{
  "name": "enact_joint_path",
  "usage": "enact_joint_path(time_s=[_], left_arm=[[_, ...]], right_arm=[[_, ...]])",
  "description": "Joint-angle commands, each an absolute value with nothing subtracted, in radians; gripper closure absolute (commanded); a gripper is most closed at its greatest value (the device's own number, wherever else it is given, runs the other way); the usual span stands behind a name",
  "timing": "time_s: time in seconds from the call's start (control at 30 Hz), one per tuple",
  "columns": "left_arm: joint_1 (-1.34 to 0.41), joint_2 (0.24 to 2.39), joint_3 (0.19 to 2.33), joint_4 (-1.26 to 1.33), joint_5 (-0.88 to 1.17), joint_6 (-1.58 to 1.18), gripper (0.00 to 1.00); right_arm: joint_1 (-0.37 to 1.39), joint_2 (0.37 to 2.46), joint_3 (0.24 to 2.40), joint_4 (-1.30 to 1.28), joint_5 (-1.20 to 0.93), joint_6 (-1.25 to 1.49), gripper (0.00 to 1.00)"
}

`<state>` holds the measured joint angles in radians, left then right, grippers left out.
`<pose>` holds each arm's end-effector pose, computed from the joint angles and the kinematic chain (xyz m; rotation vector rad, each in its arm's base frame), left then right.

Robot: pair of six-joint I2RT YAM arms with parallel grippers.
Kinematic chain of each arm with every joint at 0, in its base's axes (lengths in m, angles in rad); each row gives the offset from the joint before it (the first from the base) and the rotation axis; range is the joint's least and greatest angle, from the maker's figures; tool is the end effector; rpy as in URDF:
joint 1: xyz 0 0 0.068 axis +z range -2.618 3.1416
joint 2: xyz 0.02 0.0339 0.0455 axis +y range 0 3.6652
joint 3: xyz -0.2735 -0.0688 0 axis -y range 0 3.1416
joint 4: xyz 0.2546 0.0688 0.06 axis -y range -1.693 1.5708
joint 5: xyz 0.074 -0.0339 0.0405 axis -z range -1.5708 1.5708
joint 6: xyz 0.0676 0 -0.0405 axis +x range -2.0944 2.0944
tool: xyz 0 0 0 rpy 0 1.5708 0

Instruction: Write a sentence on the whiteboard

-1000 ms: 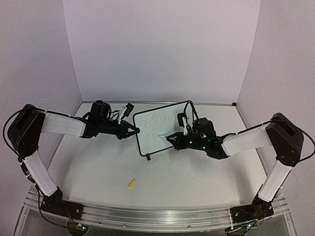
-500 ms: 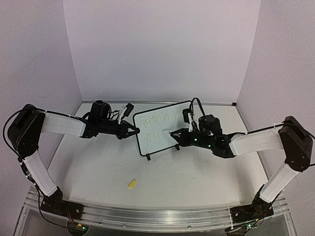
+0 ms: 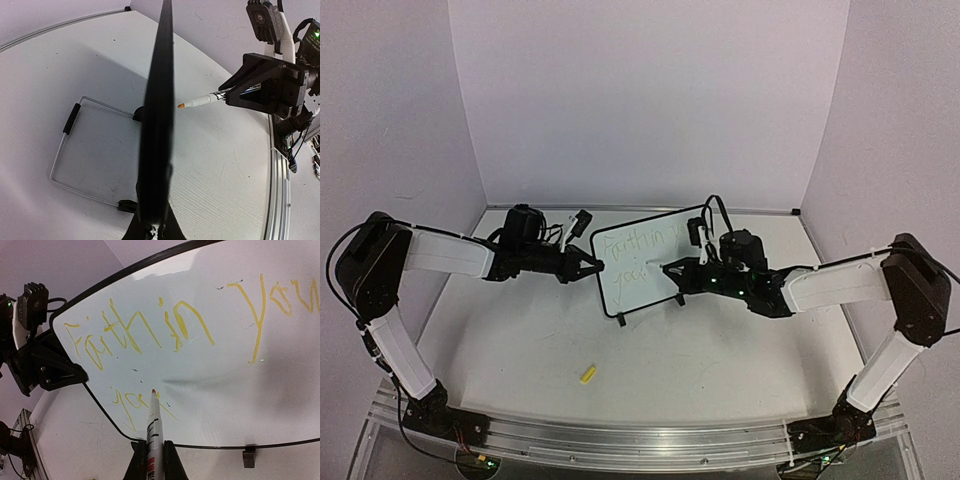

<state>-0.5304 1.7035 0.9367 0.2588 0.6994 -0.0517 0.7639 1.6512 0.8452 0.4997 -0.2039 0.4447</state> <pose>0.3153 -0.2353 0.1900 0.9248 1.9120 -1.0758 0.2759 0.2833 0.2017 -0.4649 1.9467 0.9988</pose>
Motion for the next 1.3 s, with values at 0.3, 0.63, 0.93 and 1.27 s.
enact_joint_path(time_s=[0.3,0.63,0.93,1.27], left_arm=[[-0.542,1.703,0.977,0.233,0.701,-0.046,1.00],[-0.543,1.703,0.977,0.233,0.701,-0.046,1.00],[-0.545,1.704,0.978,0.232,0.701,-0.045,1.00],[-0.545,1.706,0.979,0.232,0.701,-0.044,1.00]], right_arm=[[0.761,1.711,0.915,0.513,-0.206,0.434,1.00],[0.761,1.692,0.895,0.496,-0.120,0.458,1.00],[0.759,1.671,0.872,0.480,-0.086,0.462,1.00],[0.759,1.702,0.848,0.471,-0.139,0.476,1.00]])
